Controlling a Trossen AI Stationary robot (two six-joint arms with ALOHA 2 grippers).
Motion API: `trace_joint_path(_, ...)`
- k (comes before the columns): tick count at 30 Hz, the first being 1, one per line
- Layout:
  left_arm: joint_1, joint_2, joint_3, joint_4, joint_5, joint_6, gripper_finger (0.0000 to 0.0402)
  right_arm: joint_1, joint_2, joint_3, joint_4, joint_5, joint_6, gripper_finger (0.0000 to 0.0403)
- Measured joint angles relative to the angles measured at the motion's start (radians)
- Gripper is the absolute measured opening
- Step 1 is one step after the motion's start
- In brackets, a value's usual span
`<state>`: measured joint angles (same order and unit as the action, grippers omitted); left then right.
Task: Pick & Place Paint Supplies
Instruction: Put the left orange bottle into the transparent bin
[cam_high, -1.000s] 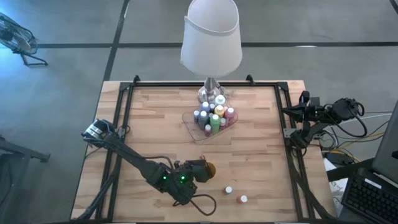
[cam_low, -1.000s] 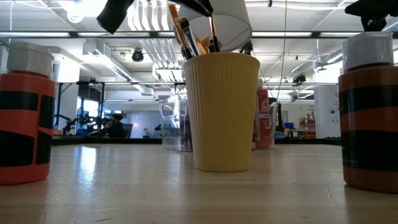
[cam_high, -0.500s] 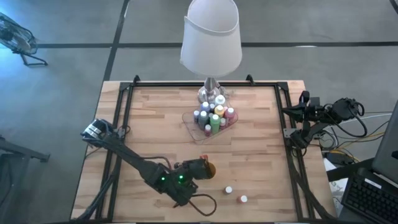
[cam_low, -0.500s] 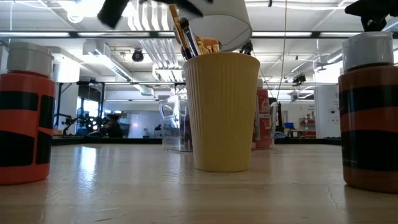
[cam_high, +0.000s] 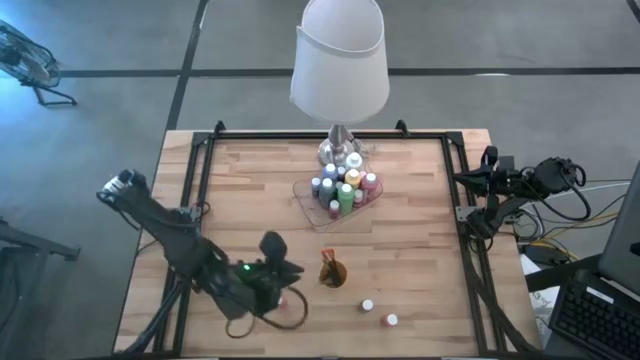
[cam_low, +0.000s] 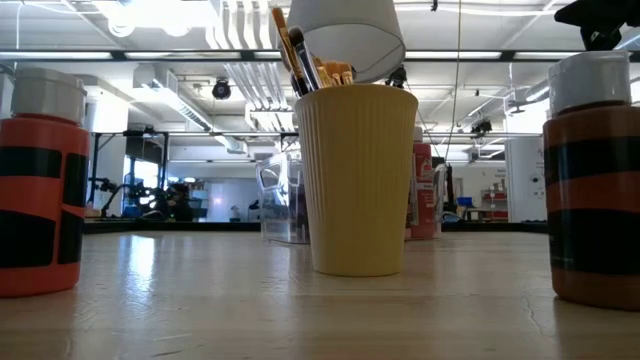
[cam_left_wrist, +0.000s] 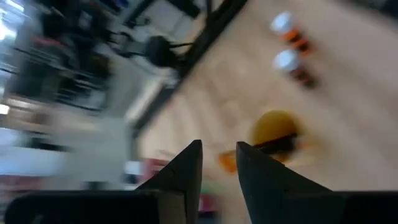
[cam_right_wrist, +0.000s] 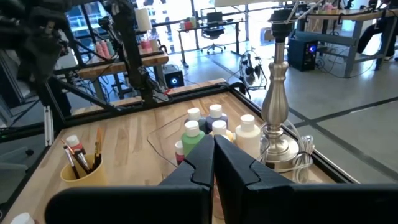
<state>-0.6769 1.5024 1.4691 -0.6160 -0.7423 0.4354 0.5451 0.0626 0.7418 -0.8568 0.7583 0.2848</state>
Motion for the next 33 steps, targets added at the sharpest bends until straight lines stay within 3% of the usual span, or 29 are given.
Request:
trace_joint_path(7,0.000,-0.103,0.000,-0.133,0.279,-0.333,0.0104,0.000,0.000,0.000,0.000,0.000,0.000,0.0008)
trace_joint_path(11,-0.001,-0.135,-0.001,-0.235,0.359,-0.475,0.0104,0.000,0.000,0.000,0.000,0.000,0.000,0.0008)
trace_joint_path(16,-0.008,-0.147,-0.002,-0.397,0.360,-0.673,0.0104,0.000,0.000,0.000,0.000,0.000,0.000,0.0008)
trace_joint_path(20,-0.022,-0.148,-0.009,-0.432,0.359,-0.770,0.0104,0.000,0.000,0.000,0.000,0.000,0.000,0.0008)
trace_joint_path(25,-0.067,-0.148,-0.025,-0.439,0.352,-0.803,0.0104,0.000,0.000,0.000,0.000,0.000,0.000,0.0008)
trace_joint_path(33,-0.139,-0.150,-0.160,-0.399,0.220,-0.873,0.0104,0.000,0.000,0.000,0.000,0.000,0.000,0.0008)
